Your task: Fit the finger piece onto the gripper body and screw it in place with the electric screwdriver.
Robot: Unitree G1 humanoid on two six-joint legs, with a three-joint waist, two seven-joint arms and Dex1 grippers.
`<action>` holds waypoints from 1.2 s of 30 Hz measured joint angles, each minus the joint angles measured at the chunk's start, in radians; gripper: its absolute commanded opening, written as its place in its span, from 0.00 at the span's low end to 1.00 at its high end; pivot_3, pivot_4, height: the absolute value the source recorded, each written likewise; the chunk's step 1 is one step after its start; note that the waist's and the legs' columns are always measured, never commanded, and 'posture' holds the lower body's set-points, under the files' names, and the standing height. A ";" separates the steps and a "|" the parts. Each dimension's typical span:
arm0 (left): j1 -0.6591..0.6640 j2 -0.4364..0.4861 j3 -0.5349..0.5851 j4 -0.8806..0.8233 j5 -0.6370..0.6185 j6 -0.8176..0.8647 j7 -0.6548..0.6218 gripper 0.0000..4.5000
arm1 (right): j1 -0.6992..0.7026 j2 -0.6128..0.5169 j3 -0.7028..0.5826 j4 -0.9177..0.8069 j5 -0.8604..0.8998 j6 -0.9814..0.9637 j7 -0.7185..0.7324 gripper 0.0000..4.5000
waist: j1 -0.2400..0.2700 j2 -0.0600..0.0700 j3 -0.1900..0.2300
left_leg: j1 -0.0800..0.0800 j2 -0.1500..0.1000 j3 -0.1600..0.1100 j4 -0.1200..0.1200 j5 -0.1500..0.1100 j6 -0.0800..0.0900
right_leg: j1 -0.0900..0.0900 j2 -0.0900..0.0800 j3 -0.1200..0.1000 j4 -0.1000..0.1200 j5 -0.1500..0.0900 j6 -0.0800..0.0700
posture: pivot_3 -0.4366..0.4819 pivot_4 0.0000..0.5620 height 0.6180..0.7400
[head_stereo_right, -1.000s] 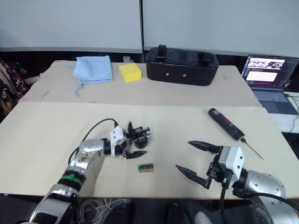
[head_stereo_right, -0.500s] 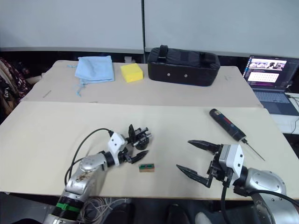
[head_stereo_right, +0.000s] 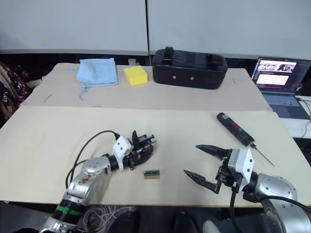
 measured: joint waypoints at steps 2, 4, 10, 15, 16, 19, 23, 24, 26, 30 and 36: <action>-0.073 0.025 -0.016 0.107 -0.006 -0.065 -0.101 0.51 | 0.005 0.000 0.003 -0.003 0.015 0.013 0.001 1.00 | 0.001 0.000 0.000 | -0.001 0.000 0.000 0.000 0.000 0.001 | -0.001 0.000 0.000 0.000 0.000 0.000 | 0.48 0.27 1.00; -0.149 0.046 -0.033 0.212 0.001 -0.140 -0.189 0.51 | 0.013 0.000 0.006 -0.016 0.041 0.037 0.002 1.00 | 0.002 0.000 0.000 | -0.003 0.000 0.000 0.000 0.001 0.001 | -0.001 0.000 0.000 -0.001 0.000 0.000 | 0.48 0.27 1.00; -0.299 0.022 -0.047 0.468 0.017 -0.283 -0.320 0.51 | 0.047 -0.005 0.013 -0.056 0.060 0.061 0.014 1.00 | 0.005 0.000 0.000 | -0.003 0.000 0.000 0.002 0.001 0.002 | 0.000 0.000 0.000 -0.001 0.000 0.001 | 0.48 0.27 1.00; -0.329 0.007 -0.043 0.545 0.032 -0.307 -0.336 0.95 | 0.079 -0.007 0.010 -0.071 0.058 0.061 0.015 1.00 | 0.004 0.000 0.000 | -0.003 0.000 0.000 0.002 0.001 0.002 | 0.000 0.000 0.000 -0.001 0.001 0.001 | 0.48 0.27 1.00; -0.328 0.006 -0.040 0.545 0.032 -0.307 -0.333 0.98 | 0.082 -0.007 0.010 -0.071 0.058 0.061 0.014 1.00 | 0.004 0.000 0.000 | -0.003 0.000 0.000 0.002 0.001 0.002 | 0.000 0.000 0.000 -0.001 0.001 0.001 | 0.48 0.27 1.00; -0.304 0.006 -0.023 0.523 0.030 -0.310 -0.310 0.98 | 0.081 -0.007 0.010 -0.072 0.058 0.061 0.014 1.00 | 0.002 0.000 0.000 | -0.002 0.000 0.000 0.002 0.001 0.002 | 0.000 0.000 0.000 0.000 0.001 0.001 | 0.48 0.27 1.00; -0.208 0.015 0.029 0.414 0.008 -0.292 -0.245 0.98 | 0.077 -0.008 0.010 -0.072 0.058 0.061 0.016 1.00 | -0.004 0.000 0.000 | -0.002 0.001 0.000 0.002 0.001 0.002 | 0.000 0.001 0.000 0.000 0.001 0.001 | 0.48 0.27 1.00; -0.173 0.024 0.042 0.370 -0.006 -0.270 -0.235 0.98 | 0.076 -0.009 0.010 -0.071 0.058 0.061 0.017 1.00 | -0.006 0.000 0.000 | -0.001 0.001 0.000 0.001 0.001 0.002 | 0.000 0.001 0.000 0.001 0.000 0.001 | 0.48 0.27 1.00; -0.113 0.046 0.061 0.286 -0.012 -0.235 -0.214 0.98 | 0.069 -0.011 0.012 -0.069 0.058 0.061 0.019 1.00 | -0.004 0.000 0.000 | 0.000 0.002 0.000 0.001 0.000 0.002 | 0.000 0.001 0.000 0.001 0.000 0.000 | 0.48 0.27 1.00; 0.020 0.072 0.090 0.096 -0.043 -0.128 -0.158 0.98 | 0.056 -0.015 0.014 -0.055 0.058 0.061 0.029 1.00 | -0.002 0.000 0.000 | 0.001 0.001 0.000 0.000 0.000 0.001 | 0.001 0.000 0.000 0.001 0.000 0.000 | 0.48 0.27 1.00; 0.087 0.014 0.089 -0.086 -0.049 0.026 -0.020 0.98 | 0.032 -0.015 0.021 -0.039 0.052 0.061 0.040 1.00 | 0.008 0.000 0.000 | 0.000 0.001 0.000 0.001 -0.001 0.000 | 0.001 -0.001 0.000 0.000 0.000 0.000 | 0.48 0.27 1.00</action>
